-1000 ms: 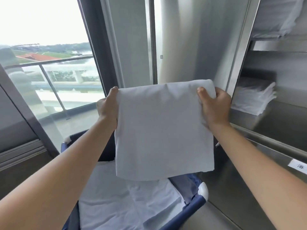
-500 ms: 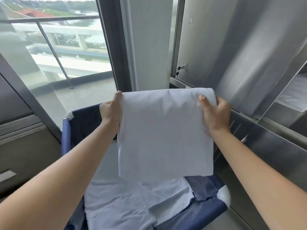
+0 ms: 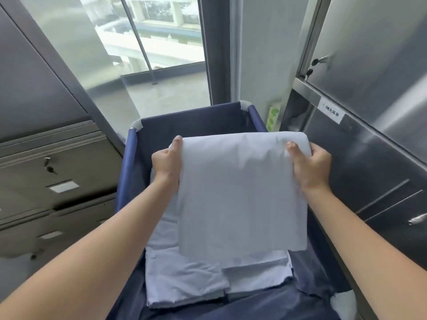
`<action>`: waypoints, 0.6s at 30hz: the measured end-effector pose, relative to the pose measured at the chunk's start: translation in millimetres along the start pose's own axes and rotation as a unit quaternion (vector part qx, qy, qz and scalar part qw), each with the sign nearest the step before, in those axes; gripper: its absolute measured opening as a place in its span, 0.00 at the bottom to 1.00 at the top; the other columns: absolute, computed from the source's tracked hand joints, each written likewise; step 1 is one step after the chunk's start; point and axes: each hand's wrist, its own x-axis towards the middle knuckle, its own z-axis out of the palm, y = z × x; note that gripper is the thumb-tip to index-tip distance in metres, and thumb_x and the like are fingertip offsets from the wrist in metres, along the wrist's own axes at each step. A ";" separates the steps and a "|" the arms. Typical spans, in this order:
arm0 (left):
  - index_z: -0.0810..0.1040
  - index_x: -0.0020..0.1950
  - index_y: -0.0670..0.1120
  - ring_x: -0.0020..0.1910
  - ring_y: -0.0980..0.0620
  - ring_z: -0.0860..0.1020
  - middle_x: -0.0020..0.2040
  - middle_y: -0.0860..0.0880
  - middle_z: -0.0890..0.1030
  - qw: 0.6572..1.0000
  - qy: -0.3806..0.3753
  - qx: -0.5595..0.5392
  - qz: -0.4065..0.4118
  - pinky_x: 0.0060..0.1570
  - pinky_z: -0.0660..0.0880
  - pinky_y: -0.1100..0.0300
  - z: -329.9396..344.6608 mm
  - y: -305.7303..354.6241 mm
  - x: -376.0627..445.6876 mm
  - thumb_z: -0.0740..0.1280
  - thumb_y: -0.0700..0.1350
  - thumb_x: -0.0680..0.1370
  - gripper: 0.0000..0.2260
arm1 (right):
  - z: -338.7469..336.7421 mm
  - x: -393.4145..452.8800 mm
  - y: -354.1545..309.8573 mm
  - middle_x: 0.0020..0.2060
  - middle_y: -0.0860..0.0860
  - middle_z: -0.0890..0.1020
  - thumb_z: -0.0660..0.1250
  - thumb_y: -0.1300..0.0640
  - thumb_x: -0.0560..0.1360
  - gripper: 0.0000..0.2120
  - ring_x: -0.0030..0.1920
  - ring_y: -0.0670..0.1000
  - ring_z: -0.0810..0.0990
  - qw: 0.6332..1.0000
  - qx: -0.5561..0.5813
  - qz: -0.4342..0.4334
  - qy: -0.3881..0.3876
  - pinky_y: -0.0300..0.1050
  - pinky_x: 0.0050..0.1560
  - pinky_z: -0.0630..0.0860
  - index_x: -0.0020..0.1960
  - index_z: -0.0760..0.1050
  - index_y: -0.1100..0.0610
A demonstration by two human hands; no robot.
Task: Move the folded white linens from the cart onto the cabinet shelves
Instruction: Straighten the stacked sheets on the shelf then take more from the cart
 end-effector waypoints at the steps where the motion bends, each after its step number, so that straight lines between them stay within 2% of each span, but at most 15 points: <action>1: 0.56 0.30 0.52 0.32 0.50 0.60 0.30 0.52 0.59 1.000 0.013 0.008 -0.003 0.38 0.60 0.56 3.3 -4.9 1.4 0.70 0.61 0.71 0.25 | 3.1 6.3 6.4 0.27 0.47 0.67 0.72 0.53 0.74 0.19 0.29 0.45 0.63 1.000 0.004 0.008 -0.008 0.40 0.27 0.63 0.30 0.68 0.55; 6: 0.57 0.26 0.50 0.29 0.51 0.60 0.27 0.54 0.60 0.997 0.067 0.032 -0.035 0.35 0.61 0.57 15.6 -39.2 7.5 0.70 0.60 0.73 0.27 | 19.9 22.1 46.7 0.26 0.44 0.67 0.72 0.54 0.74 0.19 0.27 0.41 0.63 0.999 0.009 0.036 -0.036 0.37 0.28 0.64 0.29 0.67 0.51; 8: 0.58 0.29 0.50 0.30 0.51 0.61 0.28 0.53 0.61 0.994 0.089 0.043 -0.044 0.34 0.61 0.57 18.6 -54.0 14.7 0.70 0.58 0.75 0.25 | 28.0 23.9 65.3 0.26 0.43 0.67 0.71 0.54 0.74 0.19 0.27 0.42 0.63 0.997 0.002 0.051 -0.050 0.37 0.28 0.64 0.29 0.67 0.51; 12: 0.65 0.35 0.47 0.36 0.50 0.66 0.32 0.51 0.65 0.988 0.108 0.047 -0.104 0.38 0.66 0.57 22.7 -96.7 33.6 0.68 0.59 0.73 0.20 | 42.1 21.2 104.9 0.20 0.40 0.65 0.72 0.55 0.74 0.20 0.25 0.42 0.62 0.995 -0.016 0.072 -0.070 0.35 0.26 0.62 0.29 0.65 0.52; 15: 0.63 0.33 0.48 0.33 0.51 0.65 0.29 0.53 0.64 0.980 0.130 0.039 -0.143 0.37 0.66 0.57 21.7 -135.2 47.2 0.68 0.57 0.74 0.20 | 56.1 18.8 141.5 0.25 0.41 0.68 0.72 0.53 0.74 0.18 0.28 0.42 0.63 0.994 -0.036 0.061 -0.086 0.38 0.28 0.63 0.32 0.70 0.61; 18: 0.67 0.39 0.46 0.36 0.51 0.67 0.34 0.51 0.67 0.975 0.139 0.045 -0.170 0.37 0.66 0.57 28.4 -176.0 56.0 0.68 0.57 0.74 0.18 | 63.7 16.1 180.0 0.30 0.50 0.70 0.71 0.52 0.74 0.20 0.32 0.44 0.66 0.992 -0.061 0.061 -0.094 0.41 0.30 0.65 0.36 0.72 0.68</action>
